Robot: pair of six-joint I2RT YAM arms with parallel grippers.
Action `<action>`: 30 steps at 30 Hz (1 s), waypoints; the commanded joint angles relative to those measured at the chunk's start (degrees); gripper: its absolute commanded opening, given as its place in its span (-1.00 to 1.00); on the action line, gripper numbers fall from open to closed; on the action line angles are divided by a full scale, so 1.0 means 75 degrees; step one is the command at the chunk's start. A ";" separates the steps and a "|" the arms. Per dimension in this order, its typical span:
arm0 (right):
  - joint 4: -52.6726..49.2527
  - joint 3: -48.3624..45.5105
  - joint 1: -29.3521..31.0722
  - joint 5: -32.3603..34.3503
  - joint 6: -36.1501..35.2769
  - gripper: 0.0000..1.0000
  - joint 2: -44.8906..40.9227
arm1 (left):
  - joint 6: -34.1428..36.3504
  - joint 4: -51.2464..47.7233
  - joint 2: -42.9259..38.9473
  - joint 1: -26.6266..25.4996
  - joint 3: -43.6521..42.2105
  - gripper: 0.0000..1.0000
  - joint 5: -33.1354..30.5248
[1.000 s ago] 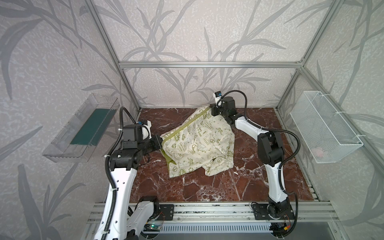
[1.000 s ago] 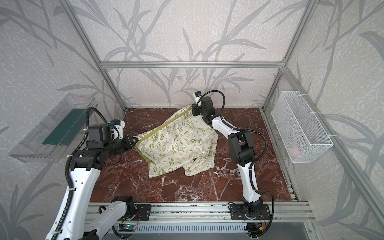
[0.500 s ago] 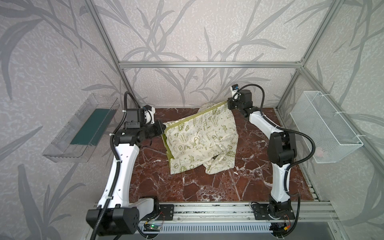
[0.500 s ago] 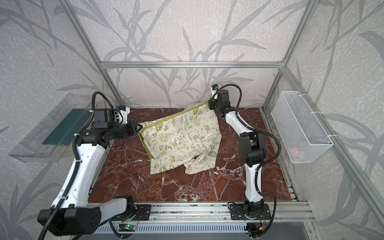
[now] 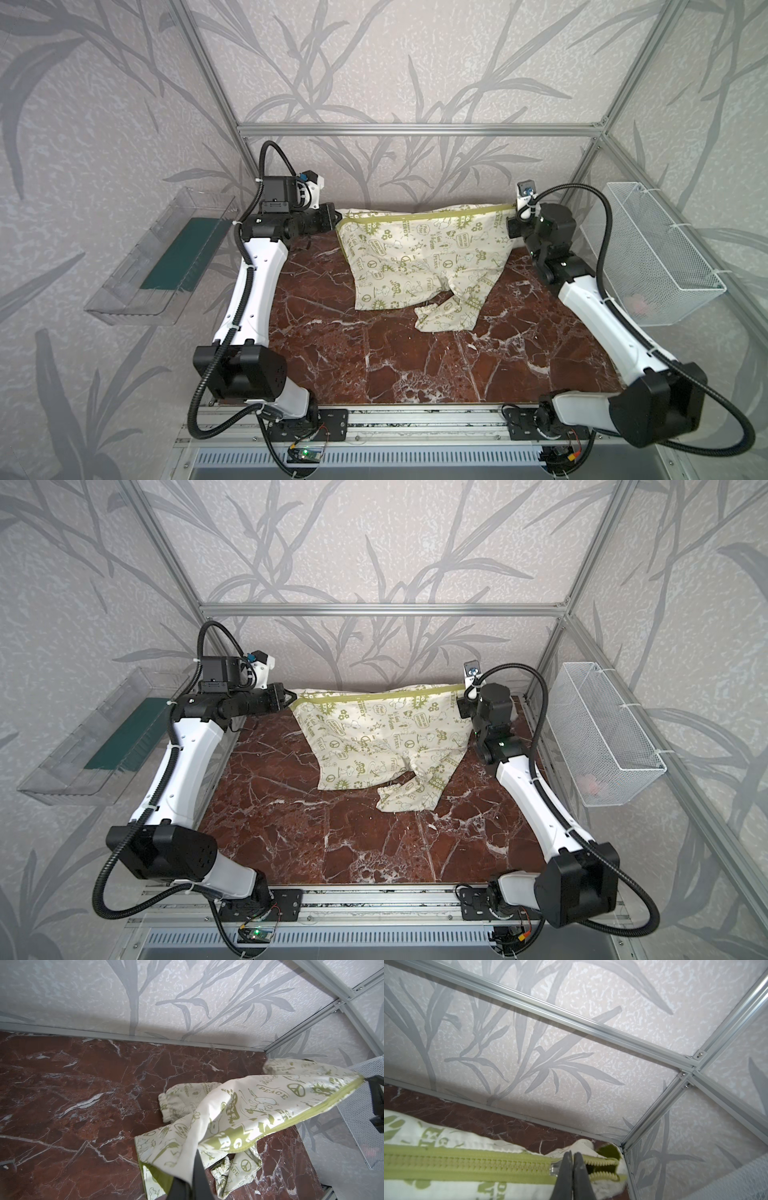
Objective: Zip up the jacket
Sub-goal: 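Lay the jacket flat, drawing both grippers toward the robot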
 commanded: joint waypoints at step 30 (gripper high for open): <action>-0.2018 -0.4329 -0.0642 0.0766 0.4736 -1.00 -0.2329 | 0.0108 0.0772 -0.0072 0.0337 -0.4137 -1.00 -0.1192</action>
